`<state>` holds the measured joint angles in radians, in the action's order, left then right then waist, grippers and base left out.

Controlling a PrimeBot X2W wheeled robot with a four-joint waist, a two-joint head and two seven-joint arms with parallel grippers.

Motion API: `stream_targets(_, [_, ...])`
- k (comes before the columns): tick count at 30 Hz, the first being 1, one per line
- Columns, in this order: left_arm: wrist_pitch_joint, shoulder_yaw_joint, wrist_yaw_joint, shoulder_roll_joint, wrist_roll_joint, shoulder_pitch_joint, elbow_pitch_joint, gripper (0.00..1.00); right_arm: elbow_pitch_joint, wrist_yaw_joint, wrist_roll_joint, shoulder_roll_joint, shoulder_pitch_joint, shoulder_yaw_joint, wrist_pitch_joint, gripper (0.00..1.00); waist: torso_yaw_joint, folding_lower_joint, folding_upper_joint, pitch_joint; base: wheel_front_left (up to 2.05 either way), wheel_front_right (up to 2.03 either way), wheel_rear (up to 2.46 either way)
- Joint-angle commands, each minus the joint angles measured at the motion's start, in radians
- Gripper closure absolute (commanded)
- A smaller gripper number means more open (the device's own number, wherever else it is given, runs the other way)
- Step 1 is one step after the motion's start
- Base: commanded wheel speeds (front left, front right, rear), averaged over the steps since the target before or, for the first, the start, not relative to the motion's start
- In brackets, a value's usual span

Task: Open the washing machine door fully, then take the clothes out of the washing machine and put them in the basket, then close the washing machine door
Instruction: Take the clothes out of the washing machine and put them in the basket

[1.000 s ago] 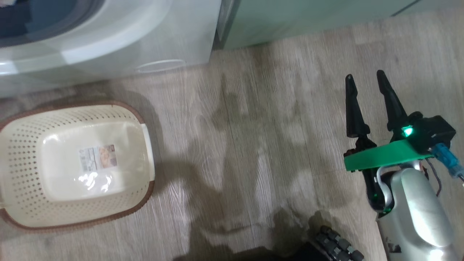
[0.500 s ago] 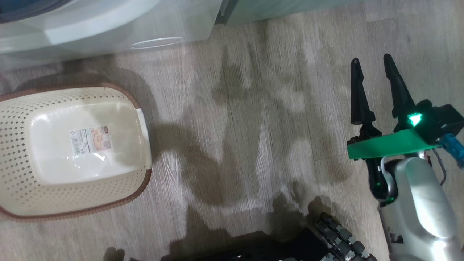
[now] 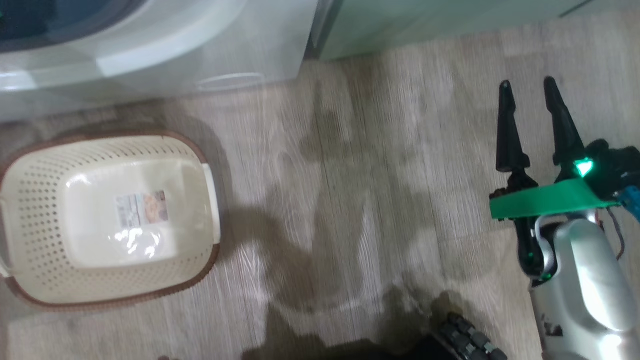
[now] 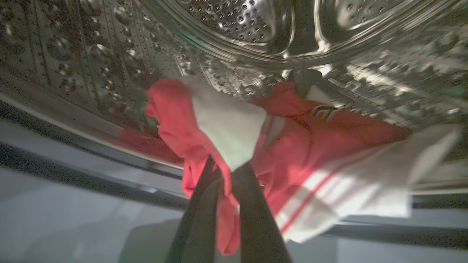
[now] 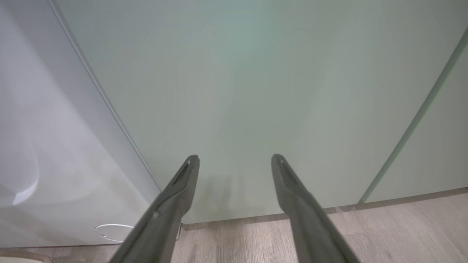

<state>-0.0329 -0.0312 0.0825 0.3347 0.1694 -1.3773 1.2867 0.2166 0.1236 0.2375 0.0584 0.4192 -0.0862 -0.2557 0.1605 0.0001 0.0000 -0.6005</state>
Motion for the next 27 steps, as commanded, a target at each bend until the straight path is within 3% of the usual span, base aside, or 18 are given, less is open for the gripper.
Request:
stream_targets(1, [0.023,-0.016,-0.013,0.038,0.017,0.018,-0.020,1.00,-0.021,0.007,0.005,-0.008,-0.042,-0.011,-0.006,0.00,-0.011,-0.0001,0.0000,0.041,0.00,0.00,0.00])
stream_targets(8, [0.153,-0.024,-0.111,0.000,0.058,0.140,-0.014,1.00,0.011,0.007,0.005,-0.008,-0.089,-0.017,-0.006,0.00,-0.029,-0.0001,0.0000,0.177,0.00,0.00,0.00])
stream_targets(14, [0.233,-0.019,-0.160,-0.051,0.080,0.268,-0.010,1.00,0.034,0.007,0.002,0.003,-0.132,-0.028,-0.006,0.00,-0.045,-0.0001,0.0000,0.304,0.00,0.00,0.00])
stream_targets(21, [0.288,-0.018,-0.202,-0.100,0.116,0.438,-0.070,1.00,0.066,0.007,0.017,0.029,-0.186,-0.070,-0.006,0.00,-0.057,-0.0001,0.0000,0.433,0.00,0.00,0.00])
stream_targets(27, [0.294,0.028,-0.213,-0.106,0.172,0.617,-0.245,1.00,0.081,0.007,0.032,0.036,-0.232,-0.083,-0.006,0.00,-0.070,-0.0001,0.0000,0.521,0.00,0.00,0.00])
